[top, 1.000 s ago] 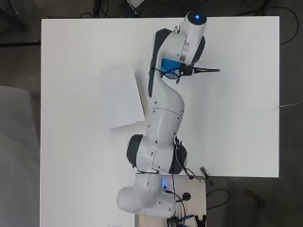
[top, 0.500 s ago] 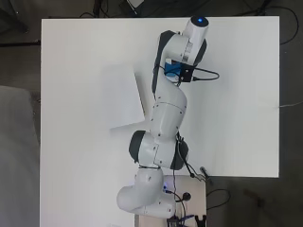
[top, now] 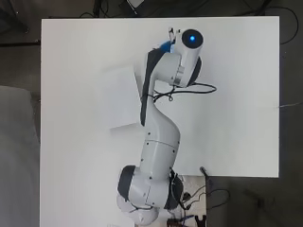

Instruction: Teleoperate dual arm-hand system to pick and place objects

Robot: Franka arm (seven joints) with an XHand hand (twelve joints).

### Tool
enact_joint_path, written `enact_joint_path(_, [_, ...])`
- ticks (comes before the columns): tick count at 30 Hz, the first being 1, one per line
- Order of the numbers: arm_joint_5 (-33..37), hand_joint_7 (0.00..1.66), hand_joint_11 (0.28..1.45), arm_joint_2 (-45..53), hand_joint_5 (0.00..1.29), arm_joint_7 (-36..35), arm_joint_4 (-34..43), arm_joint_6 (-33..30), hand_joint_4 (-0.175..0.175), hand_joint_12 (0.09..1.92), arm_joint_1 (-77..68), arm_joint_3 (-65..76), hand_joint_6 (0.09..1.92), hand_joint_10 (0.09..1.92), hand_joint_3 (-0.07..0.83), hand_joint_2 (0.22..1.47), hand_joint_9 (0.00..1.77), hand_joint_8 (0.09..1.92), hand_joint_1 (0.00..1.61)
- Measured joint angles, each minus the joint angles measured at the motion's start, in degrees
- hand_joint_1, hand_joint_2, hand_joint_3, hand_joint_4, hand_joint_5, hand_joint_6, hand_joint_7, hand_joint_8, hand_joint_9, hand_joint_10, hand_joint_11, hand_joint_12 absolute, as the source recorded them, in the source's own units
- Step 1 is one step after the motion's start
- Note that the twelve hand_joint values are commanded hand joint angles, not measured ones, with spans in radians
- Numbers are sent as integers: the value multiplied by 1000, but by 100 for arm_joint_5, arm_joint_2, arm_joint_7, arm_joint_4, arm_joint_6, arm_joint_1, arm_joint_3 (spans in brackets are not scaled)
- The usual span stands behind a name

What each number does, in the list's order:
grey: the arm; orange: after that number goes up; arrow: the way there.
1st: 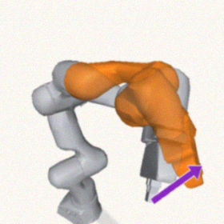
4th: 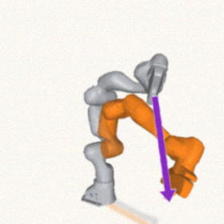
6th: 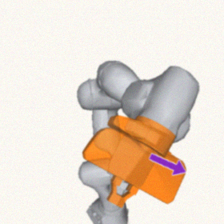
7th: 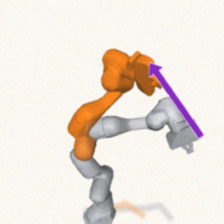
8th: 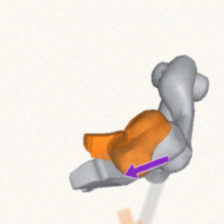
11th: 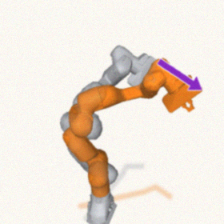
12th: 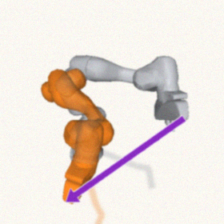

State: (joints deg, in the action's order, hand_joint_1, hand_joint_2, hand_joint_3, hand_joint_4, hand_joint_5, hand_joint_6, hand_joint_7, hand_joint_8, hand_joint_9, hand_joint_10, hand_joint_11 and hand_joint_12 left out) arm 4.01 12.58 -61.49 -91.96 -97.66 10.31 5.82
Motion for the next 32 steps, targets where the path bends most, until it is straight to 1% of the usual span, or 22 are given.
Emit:
enact_joint_path(3, [-30,569,531,-1073,380,-67,-946,-84,61,87,-38,-62,87,87,5,992,780,87,144])
enact_joint_path(5, [-36,578,525,-1770,411,-154,-1275,-38,50,87,-65,-87,87,87,3,991,770,87,136])
enact_joint_path(7, [-69,530,501,-2355,410,-239,-1495,20,47,87,-101,-119,87,87,0,985,705,87,150])
enact_joint_path(10, [-134,448,465,-3014,388,-185,-1909,234,45,87,-185,-210,87,87,2,990,604,87,232])
enact_joint_path(13, [-187,447,458,-3792,395,-55,-2481,475,43,87,-313,-324,87,87,7,1005,586,87,259])
enact_joint_path(16, [-276,460,452,-4639,390,92,-3024,754,42,87,-466,-506,87,87,8,1014,573,87,255])
enact_joint_path(18, [-314,464,450,-5038,390,147,-3381,873,44,87,-566,-627,87,87,8,1018,563,87,252])
enact_joint_path(21, [-305,460,448,-5383,369,378,-3763,1020,42,87,-705,-839,87,87,7,1022,548,87,258])
enact_joint_path(25, [-158,465,449,-5468,362,755,-3893,1073,41,87,-789,-1116,87,87,6,1026,547,87,270])
enact_joint_path(30, [-94,483,455,-5474,392,776,-3969,950,46,87,-814,-1060,87,87,7,1036,568,87,290])
enact_joint_path(32, [-78,490,458,-5474,399,840,-3958,958,46,87,-832,-1124,87,87,6,1042,574,87,322])
